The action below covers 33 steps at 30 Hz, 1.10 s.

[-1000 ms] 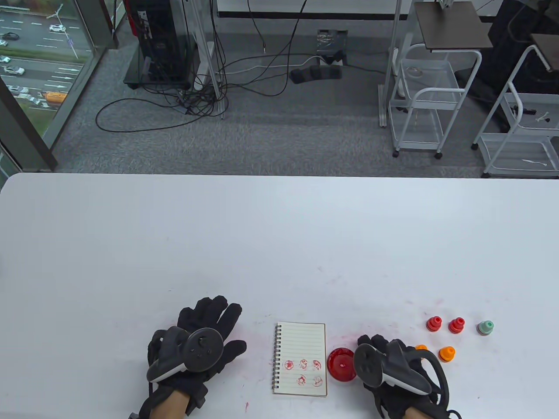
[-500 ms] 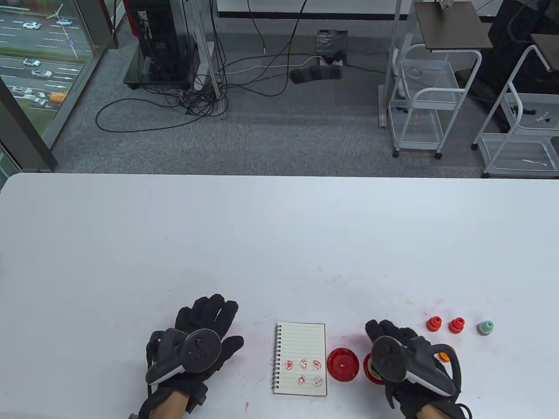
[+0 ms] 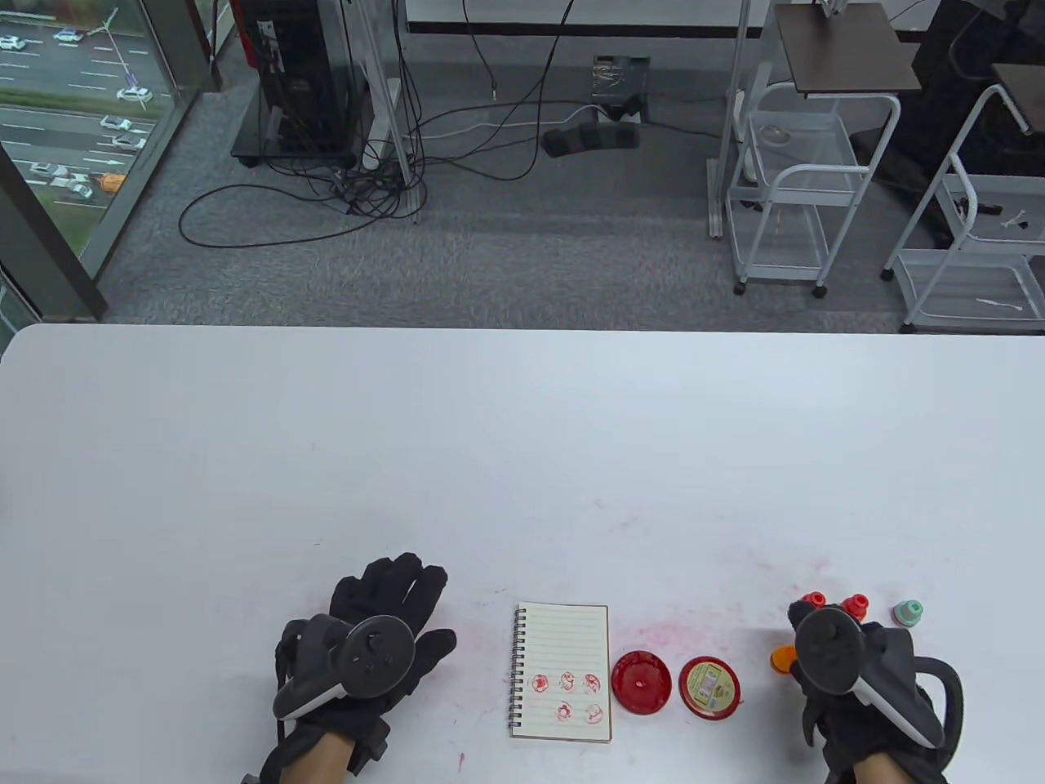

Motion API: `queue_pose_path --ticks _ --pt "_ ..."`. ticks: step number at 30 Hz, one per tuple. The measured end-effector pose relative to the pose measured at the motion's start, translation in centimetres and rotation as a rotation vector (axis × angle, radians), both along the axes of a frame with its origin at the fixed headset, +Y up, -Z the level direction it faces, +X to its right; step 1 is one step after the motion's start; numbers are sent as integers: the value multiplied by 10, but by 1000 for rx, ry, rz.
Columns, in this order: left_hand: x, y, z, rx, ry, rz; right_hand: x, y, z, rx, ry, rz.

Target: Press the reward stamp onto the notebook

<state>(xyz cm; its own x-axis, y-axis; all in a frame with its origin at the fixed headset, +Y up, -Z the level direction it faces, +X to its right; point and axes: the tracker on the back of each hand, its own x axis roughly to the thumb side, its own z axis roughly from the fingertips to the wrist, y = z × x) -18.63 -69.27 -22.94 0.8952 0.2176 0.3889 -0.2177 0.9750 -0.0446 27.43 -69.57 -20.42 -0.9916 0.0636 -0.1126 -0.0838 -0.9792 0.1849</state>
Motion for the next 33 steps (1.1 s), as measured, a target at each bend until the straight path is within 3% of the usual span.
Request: queue_pose_path --ticks 2,8,12,24,26,29,33 --pt "0 0 0 -1 -2 0 -4 -4 -1 6 17 -12" --pt "1 0 0 -7 -6 -8 -24 -20 -11 -19 62 246" --pt "2 -1 0 -10 -9 -11 -33 -25 -16 -17 84 299" --pt "3 0 0 -10 -14 -12 -33 -1 -9 120 88 248" --pt "3 0 0 -7 -15 -10 -33 7 -5 171 87 221" --pt "7 2 2 2 -23 6 -40 24 5 340 120 212" --pt "15 4 7 49 -8 30 -63 43 15 498 228 121"
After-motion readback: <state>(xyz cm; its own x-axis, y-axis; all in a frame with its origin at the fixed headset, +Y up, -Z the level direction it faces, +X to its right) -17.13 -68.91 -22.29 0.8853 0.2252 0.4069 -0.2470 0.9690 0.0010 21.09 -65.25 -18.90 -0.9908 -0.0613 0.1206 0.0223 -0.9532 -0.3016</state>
